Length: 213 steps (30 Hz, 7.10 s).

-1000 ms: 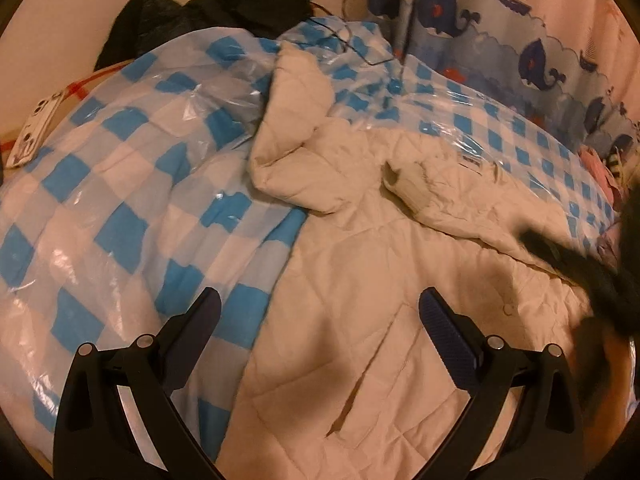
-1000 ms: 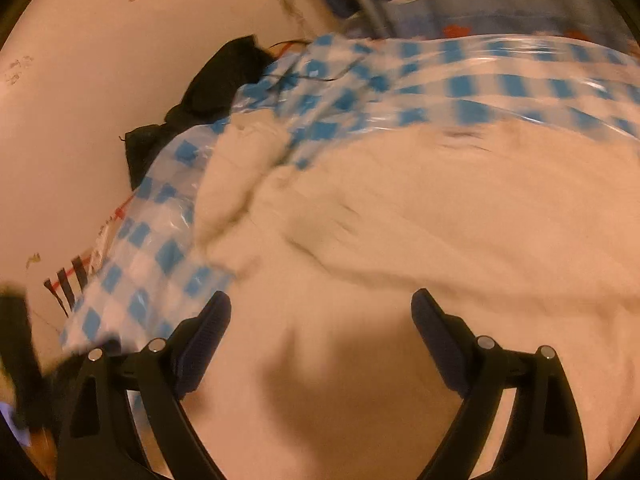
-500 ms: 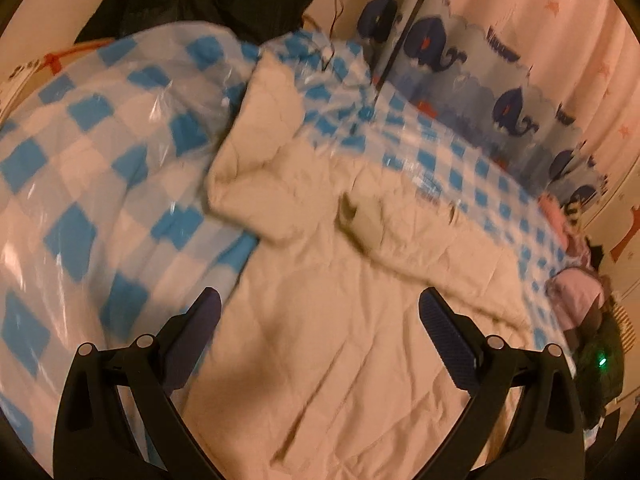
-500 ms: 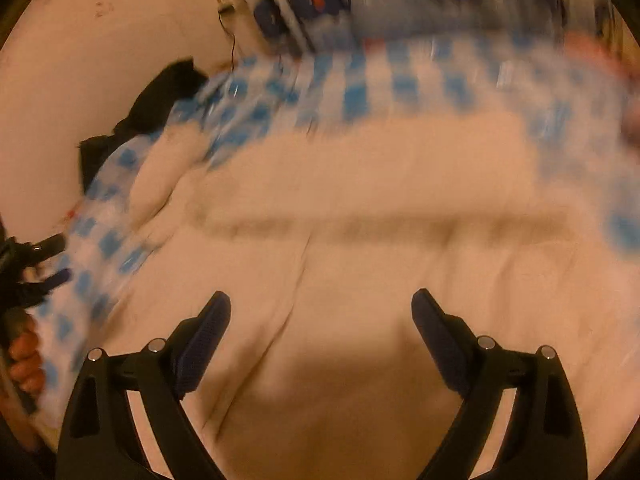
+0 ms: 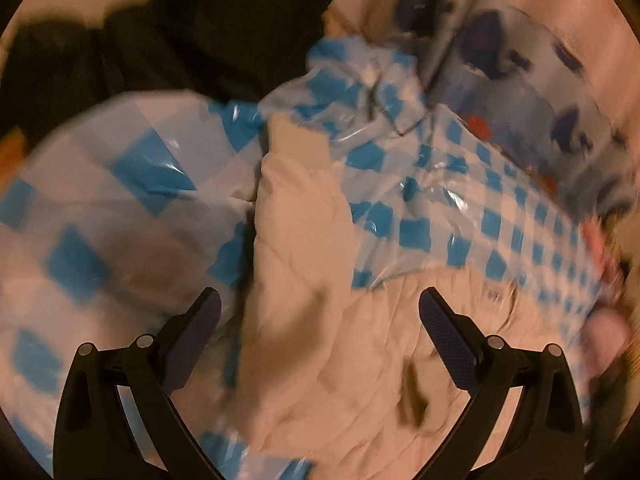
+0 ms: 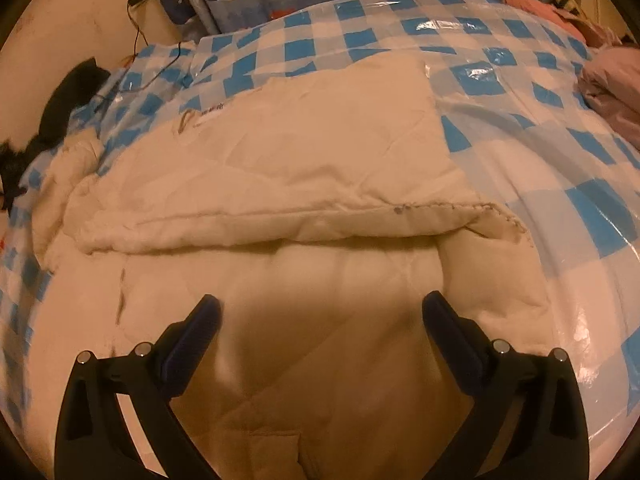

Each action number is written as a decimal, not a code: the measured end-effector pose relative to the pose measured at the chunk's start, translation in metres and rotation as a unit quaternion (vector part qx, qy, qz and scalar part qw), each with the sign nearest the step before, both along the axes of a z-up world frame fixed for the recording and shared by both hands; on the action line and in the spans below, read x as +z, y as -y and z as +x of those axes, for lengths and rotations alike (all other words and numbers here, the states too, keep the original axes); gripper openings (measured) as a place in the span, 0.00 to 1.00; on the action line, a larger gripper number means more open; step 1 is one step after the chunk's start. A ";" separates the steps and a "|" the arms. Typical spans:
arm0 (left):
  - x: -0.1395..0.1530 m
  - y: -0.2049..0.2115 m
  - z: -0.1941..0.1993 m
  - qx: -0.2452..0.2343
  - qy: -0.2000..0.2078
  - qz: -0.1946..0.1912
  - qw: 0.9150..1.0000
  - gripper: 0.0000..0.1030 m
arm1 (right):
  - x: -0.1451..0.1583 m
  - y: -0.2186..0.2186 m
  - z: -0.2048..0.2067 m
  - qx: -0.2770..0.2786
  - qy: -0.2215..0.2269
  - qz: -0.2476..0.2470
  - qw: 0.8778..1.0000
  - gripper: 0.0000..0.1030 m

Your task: Fold large clothes

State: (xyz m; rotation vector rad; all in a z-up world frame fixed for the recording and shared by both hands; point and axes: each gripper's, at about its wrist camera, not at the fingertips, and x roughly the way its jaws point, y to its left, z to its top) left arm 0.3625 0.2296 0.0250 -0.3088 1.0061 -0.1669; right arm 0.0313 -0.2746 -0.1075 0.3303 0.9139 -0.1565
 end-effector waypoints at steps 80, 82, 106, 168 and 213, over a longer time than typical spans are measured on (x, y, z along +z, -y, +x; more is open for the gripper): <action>-0.114 0.501 -0.250 -0.332 0.210 0.437 0.809 0.55 | 0.025 0.132 -0.080 -0.157 0.145 0.478 0.852 0.94; -0.116 0.507 -0.256 -0.345 0.224 0.465 0.784 0.55 | 0.025 0.135 -0.081 -0.158 0.148 0.481 0.850 0.94; -0.036 0.429 -0.266 -0.417 0.146 0.271 0.855 0.81 | 0.028 0.148 -0.084 -0.133 0.150 0.485 0.851 0.94; -0.114 -0.096 -0.479 -0.024 -0.086 -0.340 0.936 0.91 | 0.006 0.062 -0.297 0.059 -0.079 0.376 0.921 0.93; -0.114 -0.070 -0.446 -0.074 -0.086 -0.310 0.944 0.91 | 0.011 0.050 -0.280 0.109 -0.014 0.449 0.886 0.93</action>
